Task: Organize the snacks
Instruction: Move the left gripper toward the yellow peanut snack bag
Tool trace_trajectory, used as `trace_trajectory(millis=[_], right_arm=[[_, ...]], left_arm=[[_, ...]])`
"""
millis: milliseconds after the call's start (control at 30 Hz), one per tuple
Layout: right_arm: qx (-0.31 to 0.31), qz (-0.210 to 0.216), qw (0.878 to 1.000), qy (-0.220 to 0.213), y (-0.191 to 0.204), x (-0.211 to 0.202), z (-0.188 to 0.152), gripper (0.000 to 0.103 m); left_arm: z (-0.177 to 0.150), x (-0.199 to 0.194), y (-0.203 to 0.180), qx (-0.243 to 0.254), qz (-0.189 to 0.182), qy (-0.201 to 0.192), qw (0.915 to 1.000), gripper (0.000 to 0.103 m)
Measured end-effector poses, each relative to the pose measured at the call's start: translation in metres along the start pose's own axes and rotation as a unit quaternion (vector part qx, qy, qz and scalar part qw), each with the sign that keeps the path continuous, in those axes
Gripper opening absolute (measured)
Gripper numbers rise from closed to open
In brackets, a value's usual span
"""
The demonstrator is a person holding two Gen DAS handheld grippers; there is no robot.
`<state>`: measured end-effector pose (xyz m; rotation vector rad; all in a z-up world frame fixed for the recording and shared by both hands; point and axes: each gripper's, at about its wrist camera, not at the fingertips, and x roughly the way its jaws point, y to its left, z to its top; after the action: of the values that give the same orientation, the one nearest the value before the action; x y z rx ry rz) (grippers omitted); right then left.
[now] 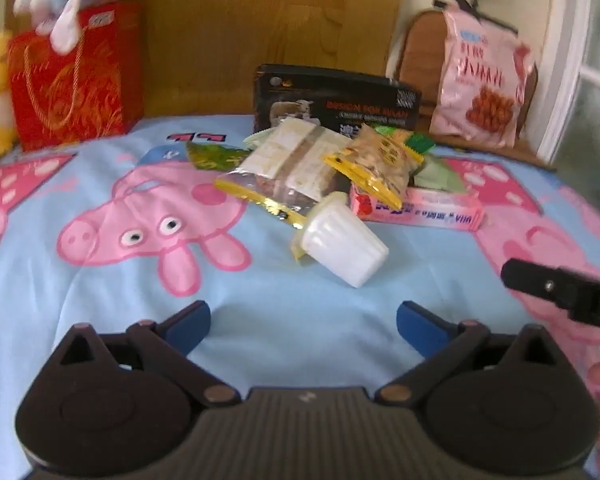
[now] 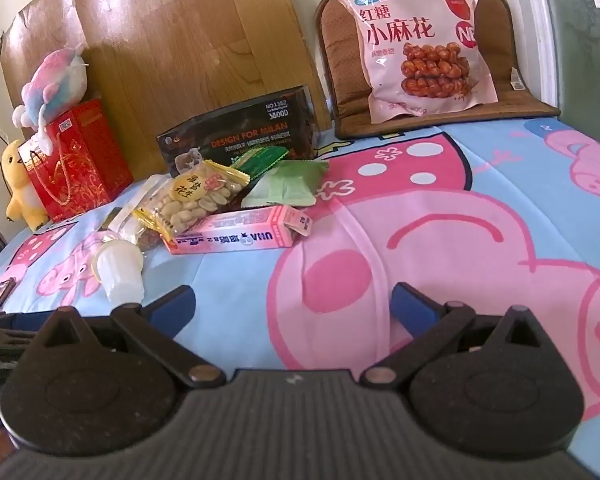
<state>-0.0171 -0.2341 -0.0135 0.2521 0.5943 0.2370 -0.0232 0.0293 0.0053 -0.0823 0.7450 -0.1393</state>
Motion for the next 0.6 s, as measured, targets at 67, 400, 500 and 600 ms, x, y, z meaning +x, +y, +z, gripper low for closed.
trace_trajectory(millis=[67, 400, 500, 600], right_arm=[[0.001, 0.008, 1.0, 0.001, -0.001, -0.002, 0.0, 0.103], [-0.037, 0.111, 0.993, -0.018, 0.023, -0.003, 0.031, 0.062], [-0.097, 0.096, 0.991, -0.016, 0.045, 0.01, 0.03, 0.062], [-0.119, 0.093, 0.989, -0.004, 0.052, 0.032, 0.041, 0.062]], left_arm=[[0.004, -0.007, 0.014, -0.019, -0.013, 0.0, 0.9997, 0.09], [0.071, -0.012, 0.051, -0.057, -0.121, -0.027, 0.9906, 0.054], [0.096, 0.001, 0.033, -0.013, -0.143, -0.035, 0.989, 0.05], [0.113, 0.033, 0.016, -0.002, -0.147, 0.018, 0.989, 0.038]])
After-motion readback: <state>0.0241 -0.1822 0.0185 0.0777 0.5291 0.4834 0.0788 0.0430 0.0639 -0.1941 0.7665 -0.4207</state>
